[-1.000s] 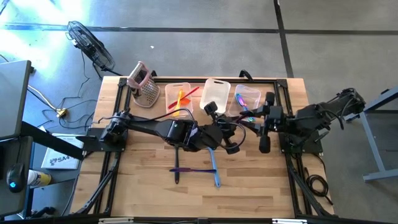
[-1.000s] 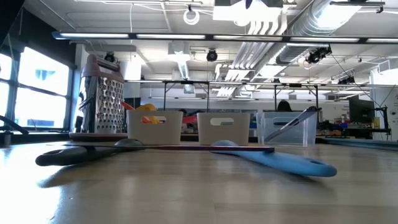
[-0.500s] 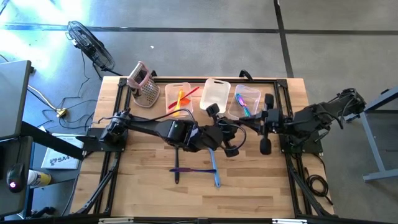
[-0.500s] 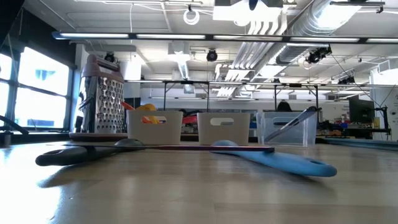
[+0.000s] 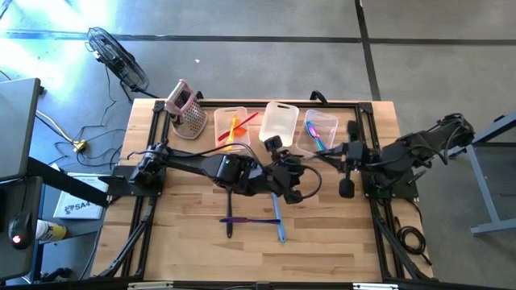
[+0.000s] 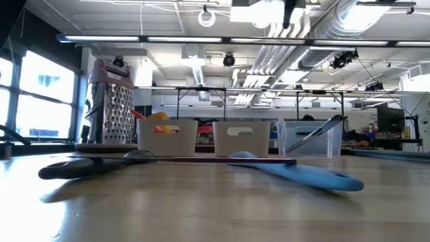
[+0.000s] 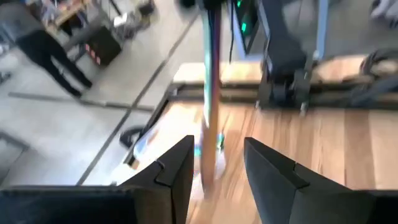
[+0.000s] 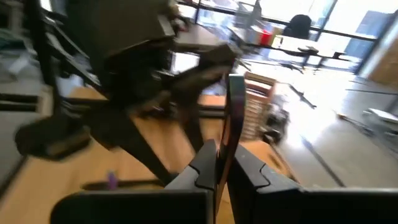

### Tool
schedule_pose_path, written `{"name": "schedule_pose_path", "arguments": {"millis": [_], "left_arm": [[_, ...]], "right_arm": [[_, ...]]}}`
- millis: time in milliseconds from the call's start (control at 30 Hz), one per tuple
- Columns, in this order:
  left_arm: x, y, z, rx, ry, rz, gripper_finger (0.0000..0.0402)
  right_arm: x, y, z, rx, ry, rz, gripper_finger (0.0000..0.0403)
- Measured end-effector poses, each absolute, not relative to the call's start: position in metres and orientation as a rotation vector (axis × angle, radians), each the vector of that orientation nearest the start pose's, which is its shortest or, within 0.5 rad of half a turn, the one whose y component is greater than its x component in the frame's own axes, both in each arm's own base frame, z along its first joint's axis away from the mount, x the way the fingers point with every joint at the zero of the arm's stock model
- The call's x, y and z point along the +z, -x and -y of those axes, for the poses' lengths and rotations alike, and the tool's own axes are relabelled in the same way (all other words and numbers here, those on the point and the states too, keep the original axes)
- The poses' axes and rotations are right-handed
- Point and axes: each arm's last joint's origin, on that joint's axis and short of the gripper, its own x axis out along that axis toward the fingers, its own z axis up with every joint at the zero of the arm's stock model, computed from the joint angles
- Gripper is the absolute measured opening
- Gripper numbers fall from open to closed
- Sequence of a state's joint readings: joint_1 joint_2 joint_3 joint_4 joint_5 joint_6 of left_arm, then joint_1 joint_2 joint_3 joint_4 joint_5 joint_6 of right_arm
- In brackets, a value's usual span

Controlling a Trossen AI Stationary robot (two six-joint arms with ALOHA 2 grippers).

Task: Pick & Place Kitchen Items
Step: Put the blue table knife into the transparent bin

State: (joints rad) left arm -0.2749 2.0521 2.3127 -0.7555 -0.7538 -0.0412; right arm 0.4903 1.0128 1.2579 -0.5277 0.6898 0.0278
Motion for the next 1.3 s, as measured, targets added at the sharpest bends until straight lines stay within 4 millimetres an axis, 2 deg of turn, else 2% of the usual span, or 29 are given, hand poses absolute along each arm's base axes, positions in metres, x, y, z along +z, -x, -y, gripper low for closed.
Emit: {"name": "schedule_pose_path", "arguments": {"millis": [233,433,633,867,967,1033,1167,1300], "left_arm": [[0.397,-0.418,0.098,0.497,-0.13,-0.608,0.0135],[0.387,-0.411,0.101,0.375,0.035,-0.753,0.0136],[0.385,-0.41,0.105,0.268,0.117,-0.798,0.0136],[0.387,-0.413,0.106,0.261,0.133,-0.766,0.0136],[0.388,-0.414,0.106,0.253,0.141,-0.753,0.0136],[0.389,-0.414,0.106,0.253,0.147,-0.748,0.0136],[0.388,-0.414,0.107,0.259,0.174,-0.749,0.0136],[0.388,-0.414,0.108,0.248,0.201,-0.755,0.0136]], "right_arm": [[0.409,-0.151,-0.063,-0.315,0.186,-0.355,0.0005],[0.391,-0.135,-0.049,-0.509,0.318,-0.513,0.0005],[0.371,-0.133,-0.041,-0.532,0.314,-0.578,0.0005],[0.332,-0.14,-0.027,-0.428,0.222,-0.513,0.0005],[0.322,-0.14,-0.016,-0.437,0.183,-0.447,0.0005],[0.311,-0.137,-0.009,-0.449,0.179,-0.465,0.0005],[0.3,-0.132,0.0,-0.464,0.136,-0.458,0.0006],[0.293,-0.139,0.007,-0.445,0.113,-0.405,0.0009]]}}
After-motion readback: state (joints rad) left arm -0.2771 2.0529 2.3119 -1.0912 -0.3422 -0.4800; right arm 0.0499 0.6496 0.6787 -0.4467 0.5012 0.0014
